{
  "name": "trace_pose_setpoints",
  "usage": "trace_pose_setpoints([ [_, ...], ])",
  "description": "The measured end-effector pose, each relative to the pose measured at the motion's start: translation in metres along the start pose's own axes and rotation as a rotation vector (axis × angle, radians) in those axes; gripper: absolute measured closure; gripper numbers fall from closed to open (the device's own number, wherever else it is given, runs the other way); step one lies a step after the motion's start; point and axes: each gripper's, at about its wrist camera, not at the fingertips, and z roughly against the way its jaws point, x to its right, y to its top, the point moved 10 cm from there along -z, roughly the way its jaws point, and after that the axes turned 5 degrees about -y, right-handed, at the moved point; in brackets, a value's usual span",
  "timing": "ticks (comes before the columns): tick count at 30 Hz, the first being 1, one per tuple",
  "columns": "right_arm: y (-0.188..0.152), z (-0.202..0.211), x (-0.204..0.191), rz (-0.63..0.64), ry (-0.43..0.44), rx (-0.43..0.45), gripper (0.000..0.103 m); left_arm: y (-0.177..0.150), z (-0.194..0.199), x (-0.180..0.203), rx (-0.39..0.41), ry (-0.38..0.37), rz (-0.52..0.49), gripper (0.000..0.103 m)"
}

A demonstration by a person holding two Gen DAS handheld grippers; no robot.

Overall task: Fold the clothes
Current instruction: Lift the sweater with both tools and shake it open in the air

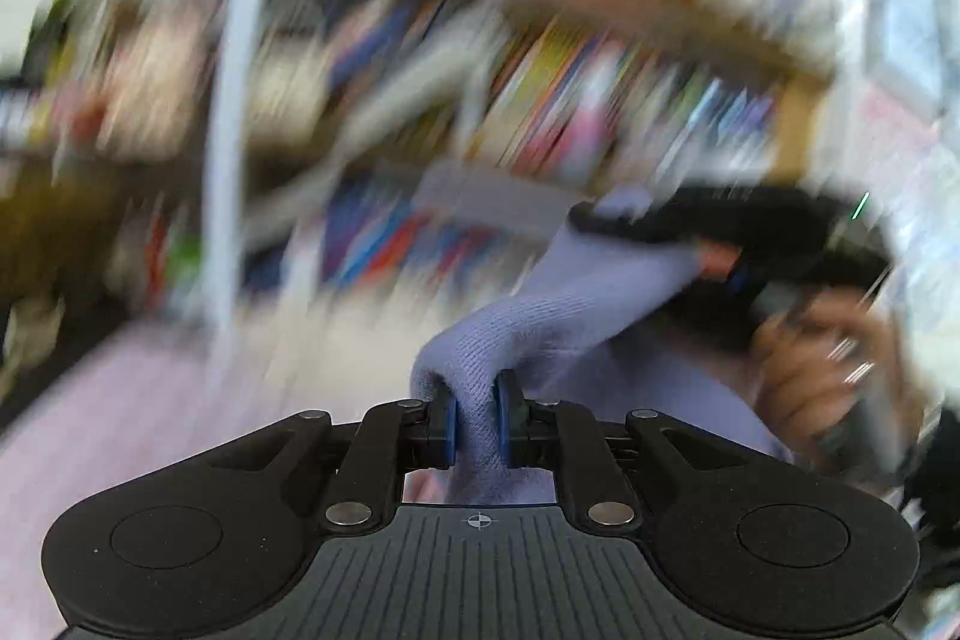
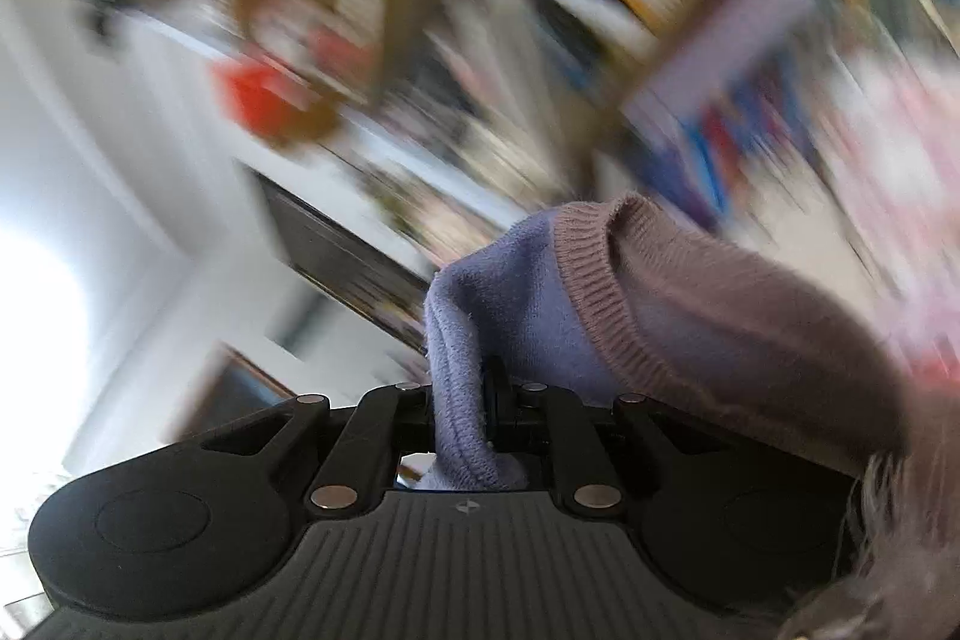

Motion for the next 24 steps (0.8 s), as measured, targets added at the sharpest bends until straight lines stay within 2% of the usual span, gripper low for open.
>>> trace_pose_setpoints([
  [2, -0.031, -0.034, 0.033, -0.003, -0.129, -0.080, 0.093, -0.044, -0.023, -0.026, -0.121, 0.040, -0.002, 0.091],
  [4, -0.060, -0.065, 0.063, -0.006, -0.245, -0.151, 0.093, -0.072, -0.039, -0.045, -0.179, 0.077, -0.034, 0.090],
  [5, -0.066, -0.077, 0.073, -0.007, -0.272, -0.166, 0.093, -0.081, -0.045, -0.053, -0.198, 0.089, -0.047, 0.090],
  [8, -0.071, -0.110, 0.077, 0.014, -0.317, -0.179, 0.093, -0.083, -0.063, -0.081, -0.228, 0.118, -0.038, 0.090],
  [9, -0.072, -0.121, 0.074, 0.051, -0.331, -0.185, 0.093, -0.083, -0.069, -0.089, -0.240, 0.127, -0.033, 0.085],
  [11, -0.075, -0.142, 0.074, 0.118, -0.374, -0.208, 0.092, -0.082, -0.079, -0.106, -0.265, 0.146, -0.024, 0.082],
  [13, -0.078, -0.150, 0.083, 0.155, -0.433, -0.218, 0.085, -0.084, -0.083, -0.119, -0.296, 0.139, 0.000, 0.078],
  [14, -0.079, -0.152, 0.088, 0.169, -0.464, -0.220, 0.072, -0.085, -0.084, -0.123, -0.306, 0.148, 0.000, 0.071],
  [16, -0.082, -0.140, 0.098, 0.186, -0.493, -0.210, 0.048, -0.086, -0.082, -0.129, -0.309, 0.164, -0.006, 0.060],
  [18, -0.084, -0.119, 0.103, 0.202, -0.492, -0.193, 0.044, -0.085, -0.074, -0.134, -0.284, 0.187, -0.011, 0.047],
  [20, -0.085, -0.093, 0.106, 0.217, -0.512, -0.178, 0.038, -0.083, -0.065, -0.137, -0.272, 0.197, -0.018, 0.043],
  [24, -0.091, -0.028, 0.121, 0.233, -0.600, -0.135, 0.037, -0.080, -0.045, -0.129, -0.248, 0.209, -0.065, 0.040],
])
